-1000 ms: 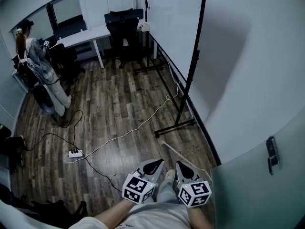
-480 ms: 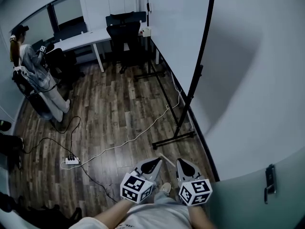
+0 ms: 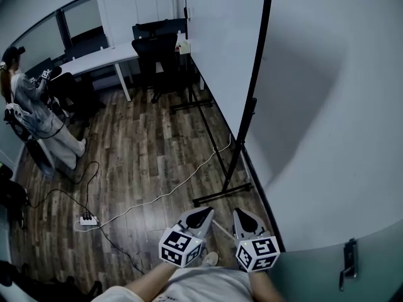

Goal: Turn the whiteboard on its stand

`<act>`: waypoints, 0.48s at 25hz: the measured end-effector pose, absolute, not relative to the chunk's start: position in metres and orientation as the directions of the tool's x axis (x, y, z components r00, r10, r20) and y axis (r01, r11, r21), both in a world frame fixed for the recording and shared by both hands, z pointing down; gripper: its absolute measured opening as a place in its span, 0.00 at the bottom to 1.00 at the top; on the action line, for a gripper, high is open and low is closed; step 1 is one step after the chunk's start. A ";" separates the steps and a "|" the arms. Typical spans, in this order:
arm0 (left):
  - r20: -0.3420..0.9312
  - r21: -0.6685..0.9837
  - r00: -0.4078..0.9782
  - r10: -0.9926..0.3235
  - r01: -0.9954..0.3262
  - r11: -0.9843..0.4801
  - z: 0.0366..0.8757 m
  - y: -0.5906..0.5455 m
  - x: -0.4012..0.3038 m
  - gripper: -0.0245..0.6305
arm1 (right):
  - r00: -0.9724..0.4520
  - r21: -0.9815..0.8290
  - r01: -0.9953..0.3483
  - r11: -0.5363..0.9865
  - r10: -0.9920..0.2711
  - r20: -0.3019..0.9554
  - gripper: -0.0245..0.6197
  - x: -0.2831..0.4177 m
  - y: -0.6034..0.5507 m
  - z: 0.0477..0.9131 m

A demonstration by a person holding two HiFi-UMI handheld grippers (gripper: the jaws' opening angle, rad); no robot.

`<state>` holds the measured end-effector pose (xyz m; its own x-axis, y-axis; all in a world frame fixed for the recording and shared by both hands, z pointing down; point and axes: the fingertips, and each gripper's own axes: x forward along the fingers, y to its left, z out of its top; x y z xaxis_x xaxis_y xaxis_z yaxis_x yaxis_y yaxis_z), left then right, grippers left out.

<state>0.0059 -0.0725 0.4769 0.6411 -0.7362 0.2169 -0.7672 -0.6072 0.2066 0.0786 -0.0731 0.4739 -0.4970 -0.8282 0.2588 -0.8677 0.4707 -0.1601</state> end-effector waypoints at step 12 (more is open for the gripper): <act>0.218 0.189 0.627 -0.748 -0.779 -0.598 0.469 -0.114 0.017 0.05 | -0.464 -0.147 -0.886 0.440 -0.851 0.246 0.05 0.108 -0.120 0.467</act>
<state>0.0171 -0.1139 0.4689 0.6269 -0.7479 0.2180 -0.7790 -0.5978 0.1891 0.1079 -0.1205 0.4667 -0.4641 -0.8510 0.2459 -0.8856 0.4404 -0.1473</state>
